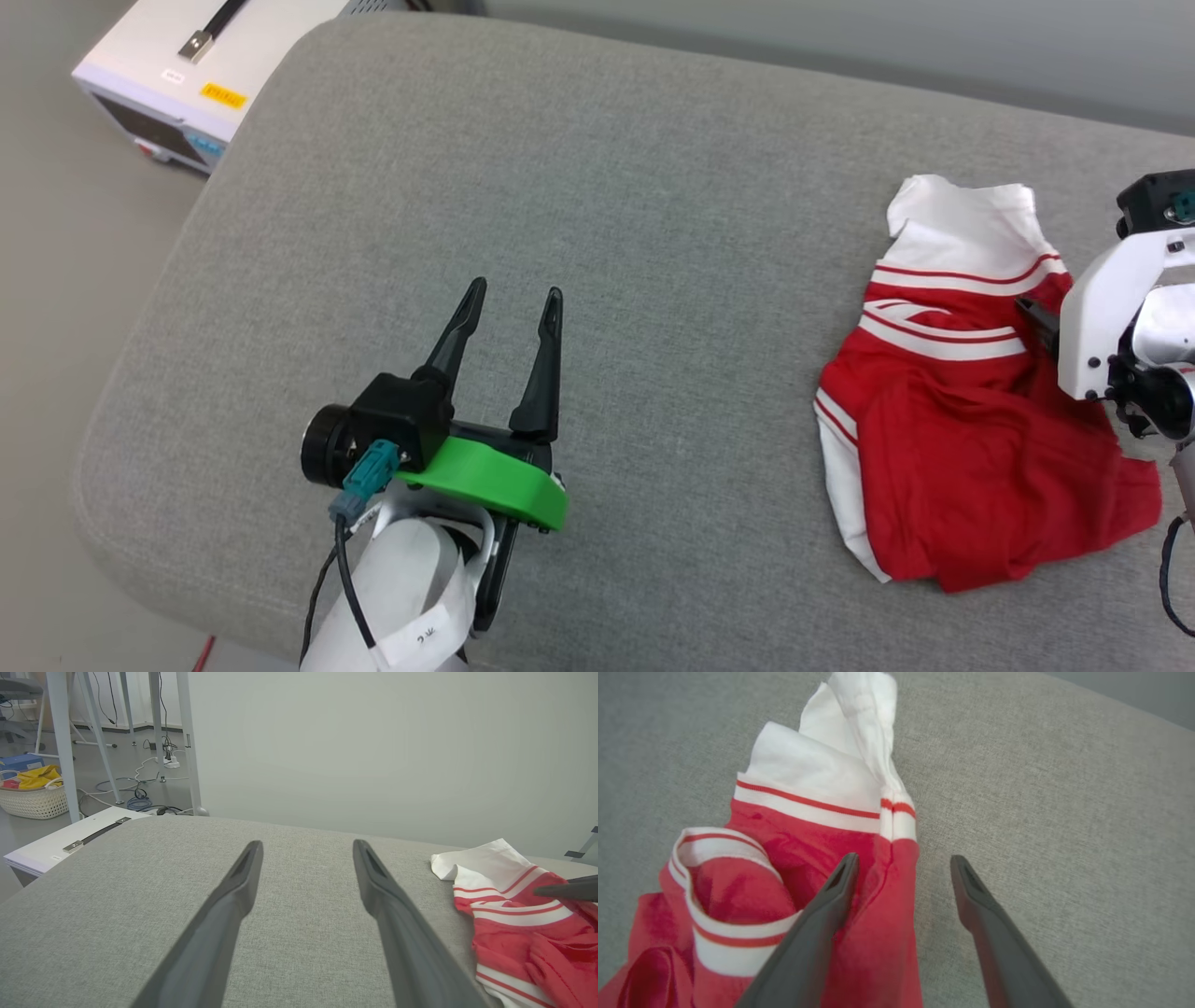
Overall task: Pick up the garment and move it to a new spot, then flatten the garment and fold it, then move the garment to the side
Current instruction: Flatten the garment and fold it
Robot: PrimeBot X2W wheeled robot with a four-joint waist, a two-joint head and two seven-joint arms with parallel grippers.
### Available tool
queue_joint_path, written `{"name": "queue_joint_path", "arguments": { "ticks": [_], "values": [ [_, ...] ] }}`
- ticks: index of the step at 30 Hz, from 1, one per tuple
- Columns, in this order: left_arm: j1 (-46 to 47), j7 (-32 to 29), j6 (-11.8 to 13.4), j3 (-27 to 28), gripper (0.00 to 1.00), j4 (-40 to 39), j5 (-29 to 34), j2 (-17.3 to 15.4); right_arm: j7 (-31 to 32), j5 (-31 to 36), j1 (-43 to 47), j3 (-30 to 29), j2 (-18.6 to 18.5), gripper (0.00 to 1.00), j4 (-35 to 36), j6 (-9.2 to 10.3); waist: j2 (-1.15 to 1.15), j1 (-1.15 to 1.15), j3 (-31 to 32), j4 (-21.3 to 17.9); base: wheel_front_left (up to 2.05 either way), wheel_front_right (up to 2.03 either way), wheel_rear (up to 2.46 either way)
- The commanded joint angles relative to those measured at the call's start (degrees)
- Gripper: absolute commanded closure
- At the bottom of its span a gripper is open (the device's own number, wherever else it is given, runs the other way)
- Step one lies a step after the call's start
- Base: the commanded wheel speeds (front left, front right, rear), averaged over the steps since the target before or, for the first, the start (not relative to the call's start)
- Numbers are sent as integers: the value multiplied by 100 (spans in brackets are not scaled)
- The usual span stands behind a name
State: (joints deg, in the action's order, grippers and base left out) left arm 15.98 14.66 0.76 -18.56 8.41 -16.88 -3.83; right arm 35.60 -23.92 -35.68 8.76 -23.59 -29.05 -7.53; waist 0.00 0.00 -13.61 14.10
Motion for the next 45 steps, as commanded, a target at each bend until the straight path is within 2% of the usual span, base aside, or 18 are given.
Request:
{"name": "queue_joint_path", "arguments": {
  "ticks": [1, 10, 11, 12, 13, 14, 22, 28, 34, 38, 41, 42, 43, 44, 45],
  "values": [
    [100, 34, -35, -4, 0, -1, 46, 34, 64, -57, -132, 88, -45, 0, -181, 4, 0, 0, -205, 173, 0, 0, 0],
    [117, 34, -92, 48, 0, 33, 104, 85, 612, -252, -198, 371, 46, 0, -1506, 4, 0, 0, -302, 139, 0, 0, 0],
    [113, 34, -94, 56, 0, 35, 111, 87, 669, -287, -179, 410, 74, 5, -1589, 4, 0, 0, -298, 114, 0, 0, 0],
    [110, 34, -96, 68, 0, 36, 122, 88, 761, -342, -153, 473, 109, 62, -1677, 4, 0, 0, -287, 87, 0, 0, 0],
    [102, 34, -101, 76, 0, 48, 132, 89, 797, -413, -146, 525, 146, 85, -1718, 4, 0, 0, -271, 55, 0, 0, 0],
    [99, 34, -104, 82, 0, 59, 141, 90, 758, -469, -154, 556, 165, 100, -1713, 4, 0, 0, -263, 29, 0, 0, 0],
    [-9, 34, -146, 229, 0, 210, 260, 90, -76, -763, -548, 680, 80, 100, -1247, 4, 0, 0, 40, -362, 0, 0, 0],
    [-185, 34, -200, 328, 0, 332, 310, 64, -490, -847, -291, 394, -179, 100, -767, 4, 0, 0, 358, -712, 0, 0, 0],
    [-318, 34, -219, 387, 0, 400, 319, 57, -770, -847, 656, -493, -399, 100, -409, 4, 0, 0, 539, -1000, 0, 0, 0],
    [-436, 34, -217, 423, 0, 452, 313, 46, -923, -793, 1602, -1269, -161, 100, -165, 4, 0, 0, 650, -1166, 0, 0, 0],
    [-531, 34, -202, 440, 0, 479, 306, 35, -957, -755, 2318, -1903, 272, 100, 41, 4, 0, 0, 719, -1259, 0, 0, 0],
    [-554, 34, -201, 437, 0, 490, 303, 34, -948, -739, 2511, -2056, 406, 95, 95, 4, 0, 0, 727, -1271, 0, 0, 0],
    [-577, 34, -199, 439, 0, 504, 299, 30, -958, -699, 2725, -2234, 570, 55, 161, 4, 0, 0, 743, -1288, 0, 0, 0],
    [-591, 34, -203, 435, 0, 516, 295, 27, -956, -669, 2879, -2357, 707, 36, 207, 4, 0, 0, 748, -1293, 0, 0, 0],
    [-603, 34, -206, 432, 0, 526, 290, 23, -966, -654, 3029, -2503, 887, 0, 253, 4, 0, 0, 748, -1300, 0, 0, 0]
  ]
}}
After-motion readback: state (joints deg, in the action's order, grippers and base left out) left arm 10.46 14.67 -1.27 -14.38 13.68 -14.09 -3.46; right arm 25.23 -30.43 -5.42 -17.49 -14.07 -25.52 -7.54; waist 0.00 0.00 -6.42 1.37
